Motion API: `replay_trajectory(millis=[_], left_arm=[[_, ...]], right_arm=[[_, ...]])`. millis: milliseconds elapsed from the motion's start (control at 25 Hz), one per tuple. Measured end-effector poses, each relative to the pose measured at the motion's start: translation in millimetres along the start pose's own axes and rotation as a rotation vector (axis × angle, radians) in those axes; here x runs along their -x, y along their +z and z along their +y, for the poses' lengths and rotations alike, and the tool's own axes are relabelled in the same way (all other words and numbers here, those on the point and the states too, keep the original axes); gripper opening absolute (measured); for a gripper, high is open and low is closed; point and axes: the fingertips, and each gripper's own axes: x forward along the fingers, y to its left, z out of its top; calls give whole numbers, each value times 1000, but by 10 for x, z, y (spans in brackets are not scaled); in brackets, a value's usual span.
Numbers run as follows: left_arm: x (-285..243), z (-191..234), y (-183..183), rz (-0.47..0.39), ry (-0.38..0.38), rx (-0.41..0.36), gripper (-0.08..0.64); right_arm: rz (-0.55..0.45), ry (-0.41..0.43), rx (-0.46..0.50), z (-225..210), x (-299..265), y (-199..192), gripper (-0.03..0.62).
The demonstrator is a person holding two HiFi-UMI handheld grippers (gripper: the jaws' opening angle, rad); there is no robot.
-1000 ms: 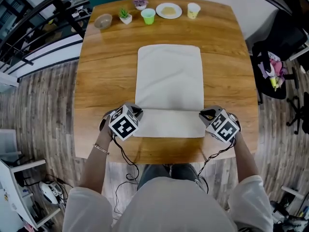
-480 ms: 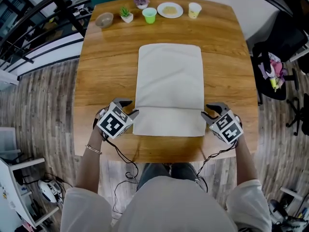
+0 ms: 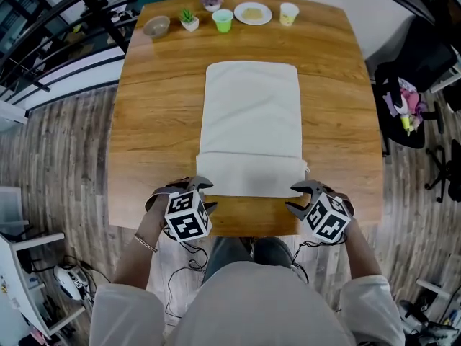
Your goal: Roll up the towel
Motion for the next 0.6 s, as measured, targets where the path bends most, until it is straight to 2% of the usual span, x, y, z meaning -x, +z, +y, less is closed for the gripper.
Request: replay_trajectory(millis=[240,440,600], left_arm=[[-196,53,-62,38,19,-14,191],[-284,81,-137,61,6,-15,181],[-318,112,-146,46,20,-30,149]], right_arm=[[103,0,116,113,-216,-145,147],[108,-5,96,85,-306,-215,130],[98,-28,94,16,-324,-212,83]])
